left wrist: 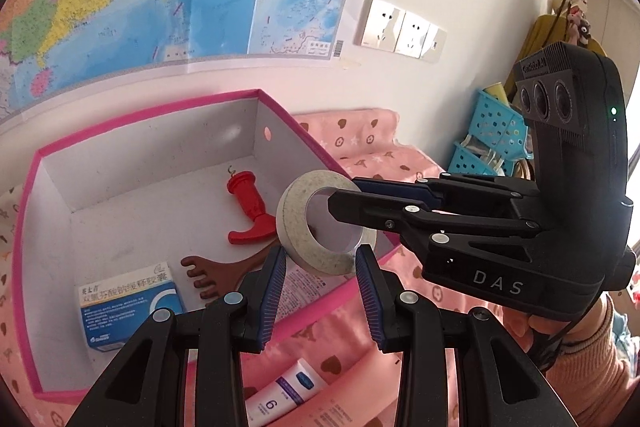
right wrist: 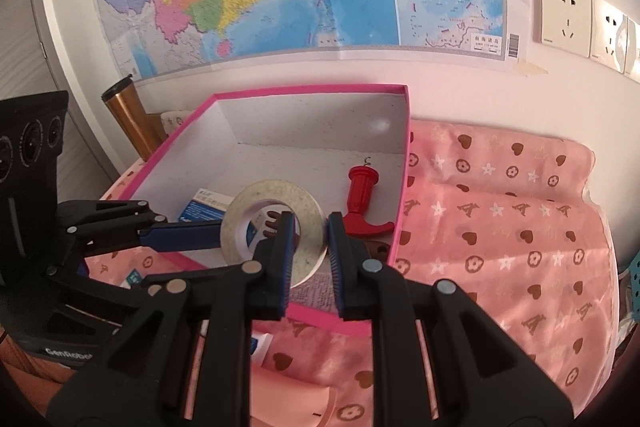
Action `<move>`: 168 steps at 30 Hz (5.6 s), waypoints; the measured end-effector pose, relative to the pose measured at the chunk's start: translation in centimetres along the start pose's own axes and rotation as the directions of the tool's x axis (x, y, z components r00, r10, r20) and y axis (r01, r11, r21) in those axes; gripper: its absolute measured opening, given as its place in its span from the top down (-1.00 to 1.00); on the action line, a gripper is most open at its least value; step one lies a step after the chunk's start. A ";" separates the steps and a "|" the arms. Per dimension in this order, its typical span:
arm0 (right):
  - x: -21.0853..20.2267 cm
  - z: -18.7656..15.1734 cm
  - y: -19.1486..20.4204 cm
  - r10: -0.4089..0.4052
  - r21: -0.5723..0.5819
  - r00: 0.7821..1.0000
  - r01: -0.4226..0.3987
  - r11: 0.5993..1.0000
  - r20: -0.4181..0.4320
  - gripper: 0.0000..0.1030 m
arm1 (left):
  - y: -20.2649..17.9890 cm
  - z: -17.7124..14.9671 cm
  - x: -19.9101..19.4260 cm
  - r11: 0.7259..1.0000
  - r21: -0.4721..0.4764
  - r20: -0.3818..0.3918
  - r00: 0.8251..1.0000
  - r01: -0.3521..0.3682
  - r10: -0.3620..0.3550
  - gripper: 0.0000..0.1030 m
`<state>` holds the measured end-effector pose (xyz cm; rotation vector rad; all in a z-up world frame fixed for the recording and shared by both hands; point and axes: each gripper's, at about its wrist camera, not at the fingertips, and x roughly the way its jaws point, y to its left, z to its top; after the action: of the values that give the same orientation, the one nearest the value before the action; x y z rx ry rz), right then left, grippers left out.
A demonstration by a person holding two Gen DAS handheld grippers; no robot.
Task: Organize rigid objects
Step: 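Lift the tape roll and carry it over the magenta box, then open the right gripper to release the tape roll into the box, then move the right gripper to the white lotion tube with blue label, then close the right gripper on the white tube's middle, then lift the white tube and carry it over the magenta box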
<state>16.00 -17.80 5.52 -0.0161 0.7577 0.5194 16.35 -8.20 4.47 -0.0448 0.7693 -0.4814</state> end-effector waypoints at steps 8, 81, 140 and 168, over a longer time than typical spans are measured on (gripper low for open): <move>2.0 0.1 -0.8 -0.027 0.004 0.998 0.028 1.000 -0.051 0.64 | 0.7 0.3 1.8 1.000 -0.020 -0.046 0.999 -0.012 0.011 0.29; 3.0 -12.1 3.8 0.243 -0.006 0.937 -0.252 0.968 -0.250 0.14 | 1.4 -14.9 -3.7 0.995 -0.083 -0.146 0.989 -0.048 0.035 0.14; 2.0 -11.7 2.1 0.233 0.168 0.966 -0.213 0.963 -0.109 0.04 | 2.9 -10.9 -1.8 0.986 -0.149 -0.100 0.993 -0.080 0.066 0.15; -2.7 -10.4 2.2 0.183 0.132 0.983 -0.179 0.975 -0.018 0.04 | 0.6 -9.2 -3.8 0.994 -0.105 -0.021 0.999 -0.041 0.039 0.15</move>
<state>6.57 -19.12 0.05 0.1680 0.8262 0.6434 7.97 -4.78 0.20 -0.1228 0.8121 -0.4040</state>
